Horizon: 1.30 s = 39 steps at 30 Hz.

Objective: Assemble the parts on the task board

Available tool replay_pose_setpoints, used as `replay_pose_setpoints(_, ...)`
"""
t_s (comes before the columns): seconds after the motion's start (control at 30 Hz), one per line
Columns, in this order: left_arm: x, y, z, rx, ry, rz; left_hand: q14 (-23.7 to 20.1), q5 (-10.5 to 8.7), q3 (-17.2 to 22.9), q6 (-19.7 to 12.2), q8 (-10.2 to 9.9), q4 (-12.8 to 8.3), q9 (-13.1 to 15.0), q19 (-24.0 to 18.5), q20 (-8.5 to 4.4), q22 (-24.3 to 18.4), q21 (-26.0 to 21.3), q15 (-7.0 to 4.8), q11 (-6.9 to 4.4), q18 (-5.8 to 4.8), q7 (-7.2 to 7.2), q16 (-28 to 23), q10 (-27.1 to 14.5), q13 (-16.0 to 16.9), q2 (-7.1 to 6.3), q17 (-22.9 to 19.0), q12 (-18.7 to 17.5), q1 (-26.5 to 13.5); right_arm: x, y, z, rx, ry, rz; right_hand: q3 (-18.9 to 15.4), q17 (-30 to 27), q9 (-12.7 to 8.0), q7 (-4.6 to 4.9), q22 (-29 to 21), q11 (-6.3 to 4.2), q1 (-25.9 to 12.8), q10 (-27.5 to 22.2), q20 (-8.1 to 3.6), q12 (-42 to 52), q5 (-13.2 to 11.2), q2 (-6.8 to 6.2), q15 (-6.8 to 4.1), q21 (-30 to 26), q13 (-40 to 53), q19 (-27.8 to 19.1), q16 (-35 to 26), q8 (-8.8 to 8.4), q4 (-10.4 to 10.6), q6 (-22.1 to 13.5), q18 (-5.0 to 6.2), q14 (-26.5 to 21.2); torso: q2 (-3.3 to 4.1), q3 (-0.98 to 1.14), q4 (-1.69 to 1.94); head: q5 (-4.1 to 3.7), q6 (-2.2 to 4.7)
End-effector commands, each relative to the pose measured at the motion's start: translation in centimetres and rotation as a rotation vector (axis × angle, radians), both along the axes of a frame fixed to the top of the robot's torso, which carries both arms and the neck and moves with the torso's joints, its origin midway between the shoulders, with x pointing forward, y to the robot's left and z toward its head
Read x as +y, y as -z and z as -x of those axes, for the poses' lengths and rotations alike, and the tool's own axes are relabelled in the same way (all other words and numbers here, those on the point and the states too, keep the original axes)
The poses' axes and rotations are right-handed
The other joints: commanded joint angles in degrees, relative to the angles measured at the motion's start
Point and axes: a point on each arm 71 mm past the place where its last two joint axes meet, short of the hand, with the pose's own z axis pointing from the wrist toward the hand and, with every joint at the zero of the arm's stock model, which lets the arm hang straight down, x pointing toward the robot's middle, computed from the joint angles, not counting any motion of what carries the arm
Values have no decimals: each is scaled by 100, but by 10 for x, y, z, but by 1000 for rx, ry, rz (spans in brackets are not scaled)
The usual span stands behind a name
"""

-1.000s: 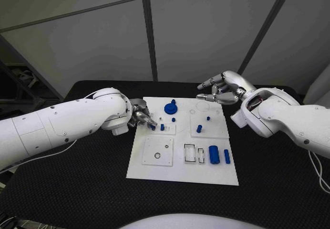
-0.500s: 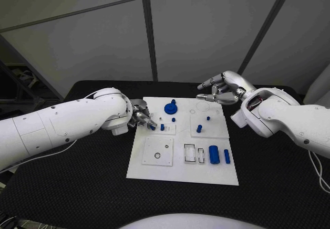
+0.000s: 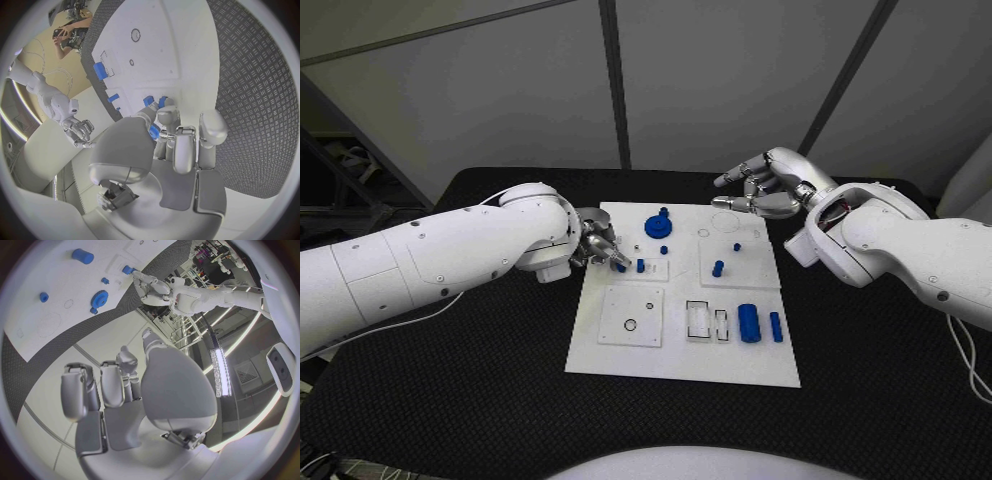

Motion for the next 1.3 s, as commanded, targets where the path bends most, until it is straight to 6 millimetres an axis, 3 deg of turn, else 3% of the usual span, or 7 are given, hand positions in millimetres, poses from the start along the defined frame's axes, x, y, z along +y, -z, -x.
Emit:
replay_pose_setpoints(0.03, -1, 1, 0, 10, 10, -17, 482, 30, 821, 33, 24, -791, 10, 24, 1, -2, 10, -28, -44, -15, -6, 30, 191, -5, 46, 983, -17, 25, 1, -1, 0, -5, -12, 1, 23, -9, -6, 5, 887, -17, -11, 32, -9, 20, 19, 64, -15, -23, 2, 199, -39, -13, 0, 37, 47, 185, 1, -1, -1, 1, -5)
replay_pose_setpoints(1.3, 0, 7, -3, 32, 8, -68, 492, 55, 908, 53, 38, -830, 25, 36, 3, 24, 21, -22, -40, -21, -3, 60, 215, 8, 17, 1023, 41, -32, 2, -1, 0, -4, -13, 3, 26, -3, -7, 5, 888, -18, -15, 37, -10, 33, 20, 72, -15, -23, 11, 200, -38, -13, 0, 42, 46, 187, 3, 1, -2, 3, -27)
